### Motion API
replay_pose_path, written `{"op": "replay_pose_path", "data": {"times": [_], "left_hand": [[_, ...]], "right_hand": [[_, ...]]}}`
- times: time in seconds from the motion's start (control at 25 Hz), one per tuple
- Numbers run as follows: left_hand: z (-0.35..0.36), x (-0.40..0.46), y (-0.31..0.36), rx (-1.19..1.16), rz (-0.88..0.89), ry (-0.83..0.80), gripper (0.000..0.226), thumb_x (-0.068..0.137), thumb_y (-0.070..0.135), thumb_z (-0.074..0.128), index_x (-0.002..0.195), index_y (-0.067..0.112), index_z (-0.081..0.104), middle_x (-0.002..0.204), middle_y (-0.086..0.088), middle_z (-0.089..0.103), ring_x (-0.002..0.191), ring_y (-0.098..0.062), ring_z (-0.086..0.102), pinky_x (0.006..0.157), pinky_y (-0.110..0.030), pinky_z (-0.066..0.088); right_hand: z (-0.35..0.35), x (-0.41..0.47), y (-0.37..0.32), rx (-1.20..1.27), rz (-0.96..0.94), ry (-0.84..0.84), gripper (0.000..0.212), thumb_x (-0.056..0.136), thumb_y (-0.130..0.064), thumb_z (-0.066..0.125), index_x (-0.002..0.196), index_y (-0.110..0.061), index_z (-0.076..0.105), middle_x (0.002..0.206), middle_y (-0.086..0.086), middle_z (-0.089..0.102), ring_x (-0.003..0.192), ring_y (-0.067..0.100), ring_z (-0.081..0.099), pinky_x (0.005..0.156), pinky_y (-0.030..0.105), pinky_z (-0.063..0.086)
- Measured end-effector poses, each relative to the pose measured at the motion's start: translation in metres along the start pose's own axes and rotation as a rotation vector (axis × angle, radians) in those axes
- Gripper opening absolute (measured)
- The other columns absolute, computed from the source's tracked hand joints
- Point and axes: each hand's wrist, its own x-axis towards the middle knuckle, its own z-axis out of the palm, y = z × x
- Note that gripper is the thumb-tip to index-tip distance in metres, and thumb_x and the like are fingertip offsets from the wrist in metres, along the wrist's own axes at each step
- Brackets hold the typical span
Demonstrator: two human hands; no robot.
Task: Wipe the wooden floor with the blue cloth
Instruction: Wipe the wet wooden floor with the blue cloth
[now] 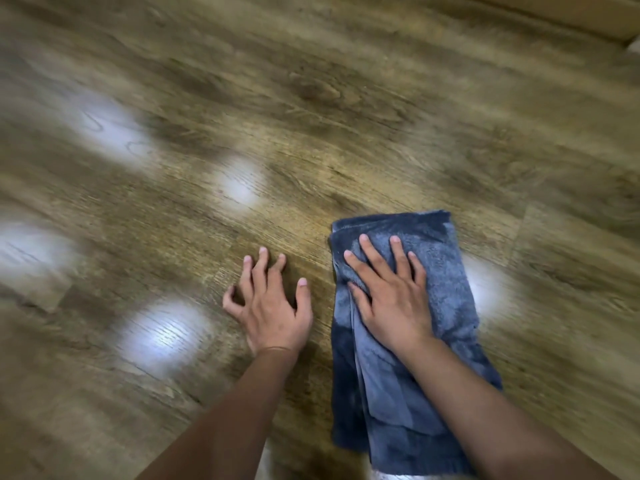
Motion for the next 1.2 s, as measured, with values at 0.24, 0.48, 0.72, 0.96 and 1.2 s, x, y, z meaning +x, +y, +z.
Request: {"op": "replay_pose_path", "data": {"times": [0.24, 0.48, 0.72, 0.96, 1.2], "left_hand": [[-0.003, 0.001, 0.003, 0.075, 0.001, -0.042, 0.06, 0.089, 0.056, 0.036, 0.134, 0.023, 0.059, 0.159, 0.001, 0.038, 0.151, -0.022, 0.023, 0.109, -0.061, 0.02], [-0.006, 0.002, 0.004, 0.11, 0.003, -0.096, 0.056, 0.092, 0.051, 0.04, 0.136, 0.022, 0.058, 0.162, -0.001, 0.034, 0.153, -0.023, 0.018, 0.11, -0.061, 0.018], [-0.008, 0.004, 0.007, 0.118, -0.012, -0.113, 0.054, 0.09, 0.049, 0.046, 0.136, 0.023, 0.059, 0.162, -0.001, 0.034, 0.153, -0.023, 0.02, 0.111, -0.06, 0.019], [0.004, 0.004, 0.001, 0.143, 0.002, -0.063, 0.056, 0.087, 0.051, 0.046, 0.133, 0.023, 0.061, 0.159, -0.003, 0.038, 0.15, -0.026, 0.026, 0.108, -0.063, 0.025], [0.007, 0.005, -0.002, 0.152, 0.036, -0.05, 0.053, 0.086, 0.053, 0.046, 0.13, 0.026, 0.057, 0.157, -0.003, 0.04, 0.148, -0.027, 0.028, 0.106, -0.063, 0.025]], "right_hand": [[-0.004, -0.005, -0.006, 0.088, 0.005, -0.036, 0.048, 0.098, -0.038, 0.052, 0.146, -0.038, 0.046, 0.16, -0.019, 0.026, 0.152, 0.03, 0.012, 0.12, 0.049, 0.012], [-0.001, -0.046, -0.012, 0.069, -0.066, -0.008, 0.042, 0.095, -0.034, 0.054, 0.137, -0.034, 0.057, 0.156, -0.016, 0.037, 0.15, 0.028, 0.022, 0.115, 0.049, 0.017], [0.004, -0.053, -0.007, 0.022, -0.104, -0.019, 0.055, 0.095, -0.046, 0.039, 0.148, -0.034, 0.043, 0.16, -0.013, 0.03, 0.152, 0.026, 0.016, 0.118, 0.05, 0.019], [0.004, -0.047, -0.009, 0.005, -0.081, -0.027, 0.061, 0.092, -0.045, 0.046, 0.151, -0.034, 0.039, 0.163, -0.011, 0.026, 0.152, 0.027, 0.017, 0.117, 0.052, 0.023], [0.005, -0.047, -0.009, 0.028, -0.114, 0.026, 0.058, 0.089, -0.043, 0.05, 0.146, -0.035, 0.047, 0.16, -0.012, 0.031, 0.151, 0.028, 0.02, 0.117, 0.052, 0.023]]}}
